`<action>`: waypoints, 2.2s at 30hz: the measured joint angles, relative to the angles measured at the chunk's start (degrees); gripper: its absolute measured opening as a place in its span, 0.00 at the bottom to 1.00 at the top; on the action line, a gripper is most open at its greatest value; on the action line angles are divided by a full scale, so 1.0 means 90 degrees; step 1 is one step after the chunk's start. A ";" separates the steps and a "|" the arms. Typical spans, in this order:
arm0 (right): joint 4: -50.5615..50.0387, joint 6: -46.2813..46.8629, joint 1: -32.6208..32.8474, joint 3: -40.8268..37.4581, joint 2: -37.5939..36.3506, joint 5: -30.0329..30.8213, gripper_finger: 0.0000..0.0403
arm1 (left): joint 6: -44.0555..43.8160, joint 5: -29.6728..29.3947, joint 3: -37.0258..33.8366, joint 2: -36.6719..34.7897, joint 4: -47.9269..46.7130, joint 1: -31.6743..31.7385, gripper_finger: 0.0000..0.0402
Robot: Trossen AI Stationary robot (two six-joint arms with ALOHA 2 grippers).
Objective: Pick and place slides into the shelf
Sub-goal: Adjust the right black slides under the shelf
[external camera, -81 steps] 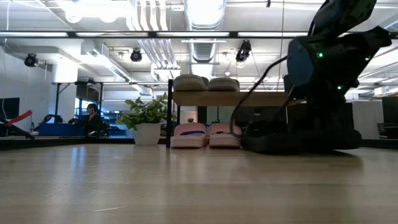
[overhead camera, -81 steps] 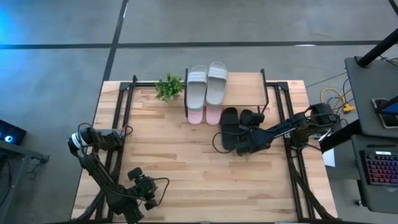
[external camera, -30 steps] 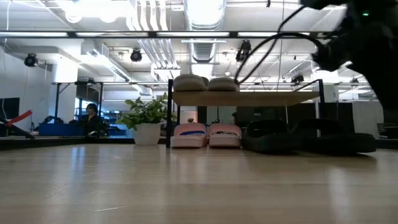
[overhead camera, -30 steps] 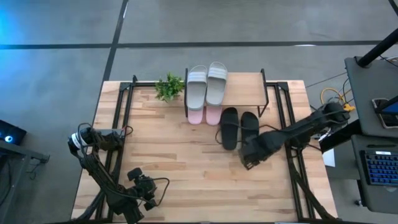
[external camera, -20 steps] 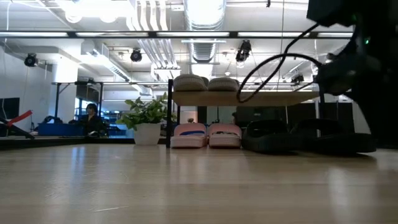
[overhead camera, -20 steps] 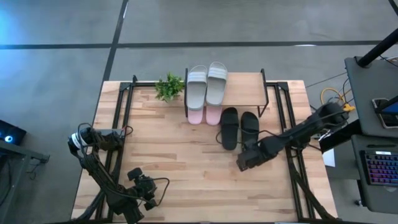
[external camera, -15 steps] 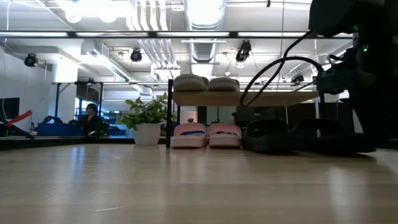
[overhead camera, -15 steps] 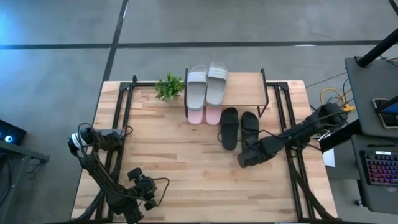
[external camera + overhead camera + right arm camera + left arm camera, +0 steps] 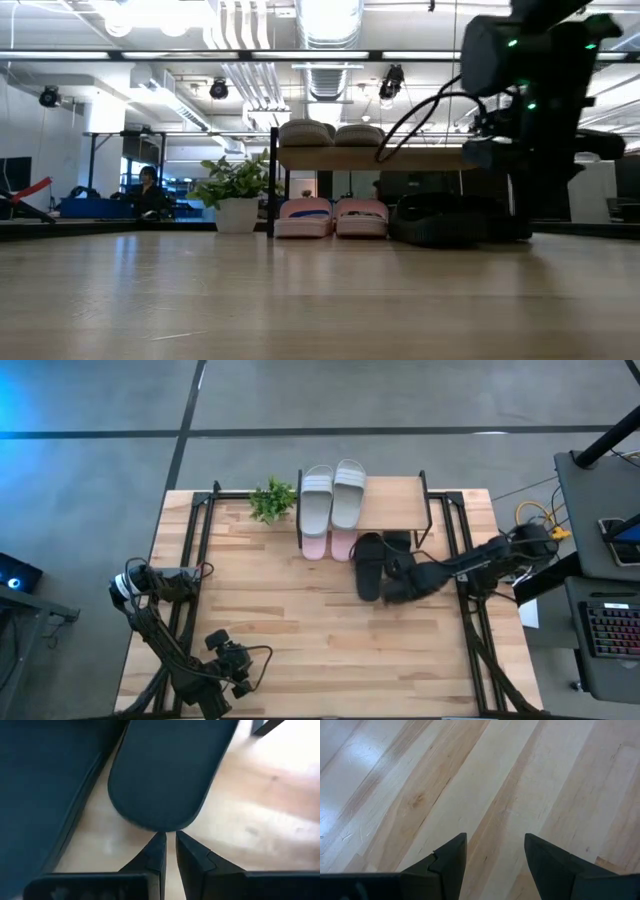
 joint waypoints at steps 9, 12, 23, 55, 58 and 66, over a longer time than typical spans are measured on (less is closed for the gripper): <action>0.0008 -0.0793 -0.0461 0.0202 -0.0006 -0.0202 0.08 | -0.0005 0.0000 -0.0002 0.0000 0.0074 0.0000 0.46; 0.0012 -0.0710 -0.0066 0.0408 -0.0010 -0.0490 0.08 | -0.0007 0.0002 -0.0002 0.0000 0.0186 0.0000 0.46; 0.1773 0.0730 0.1285 0.0678 0.0319 -0.1219 0.08 | -0.0003 0.0000 -0.0005 0.0000 0.0192 0.0000 0.46; 0.2299 -0.2518 -0.1686 0.1552 0.1889 0.0285 0.08 | -0.0005 0.0028 -0.0012 0.0000 0.0311 0.0000 0.46; 0.2290 -0.2829 -0.1666 0.1646 0.1863 0.0174 0.08 | -0.0008 0.0029 -0.0012 0.0000 0.0338 0.0000 0.46; 0.1016 -0.2279 -0.0547 0.1809 0.1461 -0.0028 0.08 | -0.0012 0.0024 -0.0013 0.0000 0.0386 0.0000 0.46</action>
